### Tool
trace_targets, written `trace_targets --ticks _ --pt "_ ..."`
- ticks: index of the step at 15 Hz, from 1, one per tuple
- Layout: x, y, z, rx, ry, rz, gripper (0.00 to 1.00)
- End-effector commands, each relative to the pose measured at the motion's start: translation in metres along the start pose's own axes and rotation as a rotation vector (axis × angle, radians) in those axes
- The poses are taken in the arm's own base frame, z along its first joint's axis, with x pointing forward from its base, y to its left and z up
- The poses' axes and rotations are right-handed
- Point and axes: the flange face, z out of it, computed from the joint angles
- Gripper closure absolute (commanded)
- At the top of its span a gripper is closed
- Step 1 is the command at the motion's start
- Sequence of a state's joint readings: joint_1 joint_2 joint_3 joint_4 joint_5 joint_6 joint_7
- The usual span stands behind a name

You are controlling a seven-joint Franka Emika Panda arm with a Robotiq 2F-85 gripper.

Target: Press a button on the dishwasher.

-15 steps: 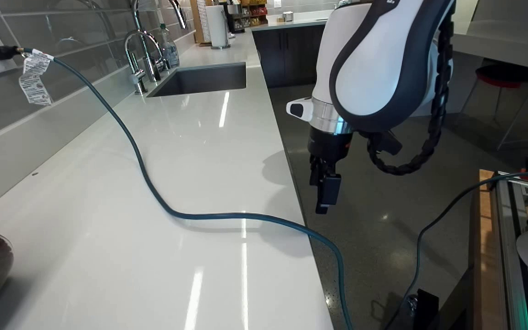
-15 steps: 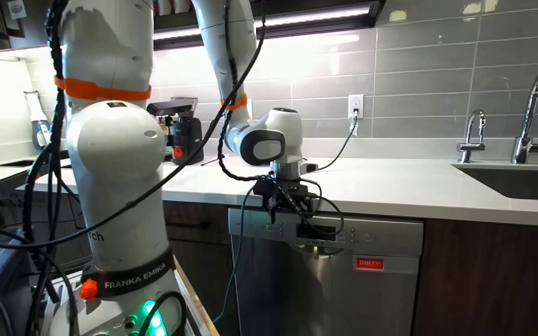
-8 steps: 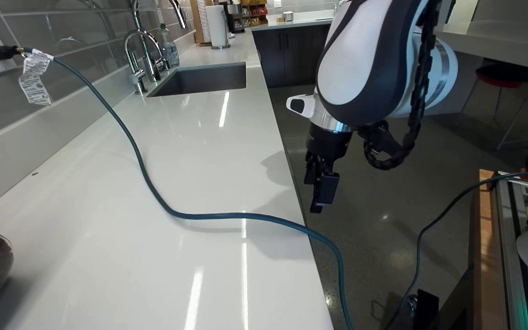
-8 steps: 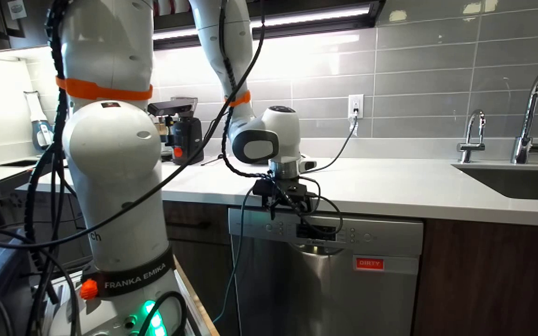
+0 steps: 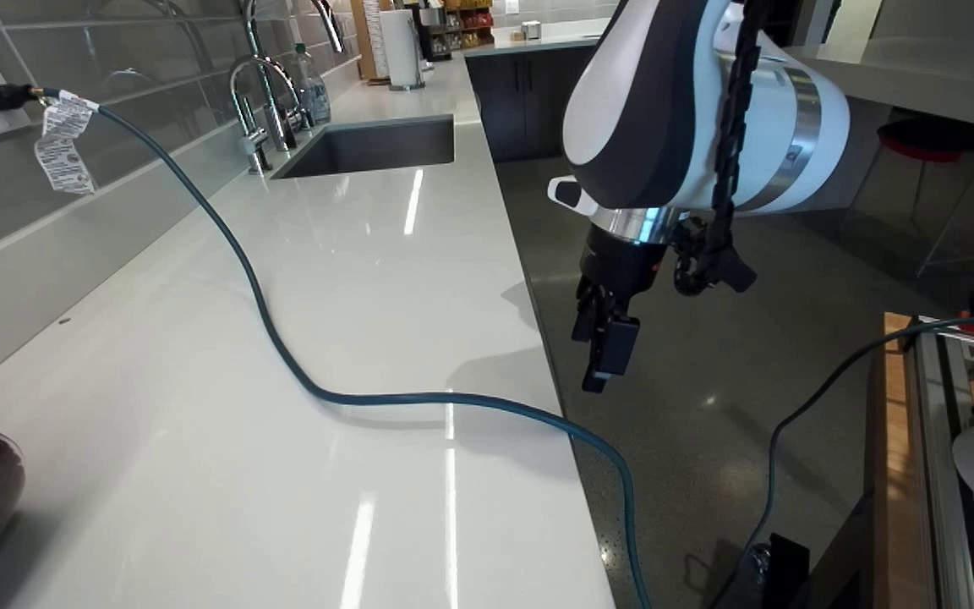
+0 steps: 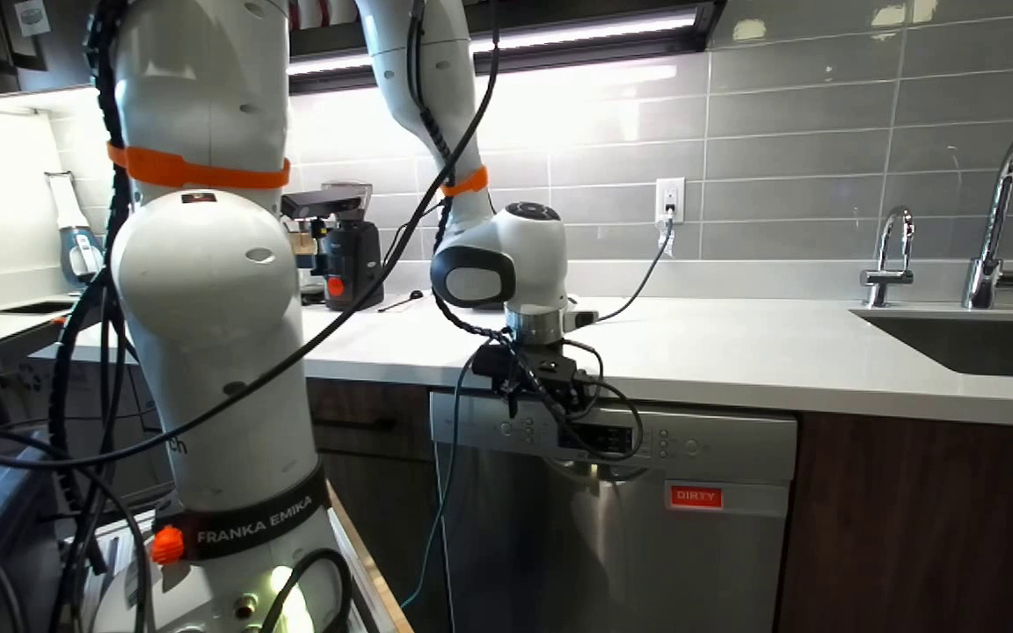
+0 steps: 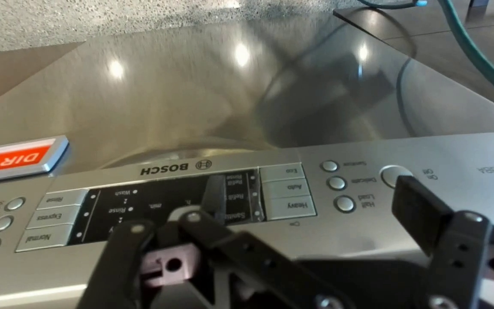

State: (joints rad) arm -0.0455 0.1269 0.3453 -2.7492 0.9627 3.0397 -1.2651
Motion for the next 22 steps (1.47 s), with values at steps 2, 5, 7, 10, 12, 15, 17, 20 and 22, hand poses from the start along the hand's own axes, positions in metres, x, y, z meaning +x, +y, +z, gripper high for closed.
trace_targets --ticks 2,5,7,10,12,15,17,20,22 --pt "-0.012 0.004 0.002 -0.01 0.007 -0.002 0.26" --pt "-0.017 0.004 0.003 0.003 0.01 -0.013 0.36" --pt "-0.02 0.004 0.005 0.01 0.01 -0.022 0.54" --pt "-0.023 0.004 0.005 0.013 0.013 -0.035 0.76" --pt "-0.024 0.004 0.004 0.017 0.023 -0.042 0.92" --pt "-0.025 0.005 0.005 0.019 0.031 -0.05 1.0" --pt "-0.025 0.005 0.005 0.021 0.037 -0.054 1.0" --pt "-0.024 0.006 0.007 0.025 0.045 -0.062 1.0" --pt "-0.024 0.006 0.008 0.027 0.049 -0.063 1.0"
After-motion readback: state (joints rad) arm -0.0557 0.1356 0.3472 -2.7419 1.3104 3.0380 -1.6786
